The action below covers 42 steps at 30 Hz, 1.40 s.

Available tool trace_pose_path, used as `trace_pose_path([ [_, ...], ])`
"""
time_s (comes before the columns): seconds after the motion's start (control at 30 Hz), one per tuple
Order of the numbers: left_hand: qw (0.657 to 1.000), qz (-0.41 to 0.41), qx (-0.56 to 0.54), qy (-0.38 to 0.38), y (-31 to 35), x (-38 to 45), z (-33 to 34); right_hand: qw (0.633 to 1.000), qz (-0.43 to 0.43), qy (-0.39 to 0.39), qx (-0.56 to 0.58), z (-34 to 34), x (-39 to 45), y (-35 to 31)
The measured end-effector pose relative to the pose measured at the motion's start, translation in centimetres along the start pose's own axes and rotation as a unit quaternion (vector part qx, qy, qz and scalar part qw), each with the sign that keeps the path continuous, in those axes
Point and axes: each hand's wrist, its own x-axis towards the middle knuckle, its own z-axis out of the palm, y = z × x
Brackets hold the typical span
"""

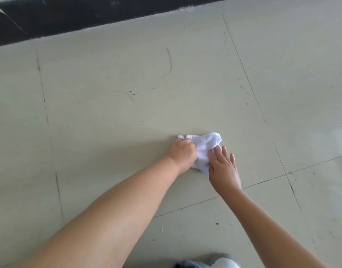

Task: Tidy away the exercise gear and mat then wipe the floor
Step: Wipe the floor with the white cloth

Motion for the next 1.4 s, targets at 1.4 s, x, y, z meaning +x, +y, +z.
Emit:
trace_pose_path([
  [1.4, 0.959, -0.252, -0.025, 0.128, -20.0, 12.1, -10.9, 0.995, 0.018, -0.01, -0.097, -14.4, 26.6, -11.4],
])
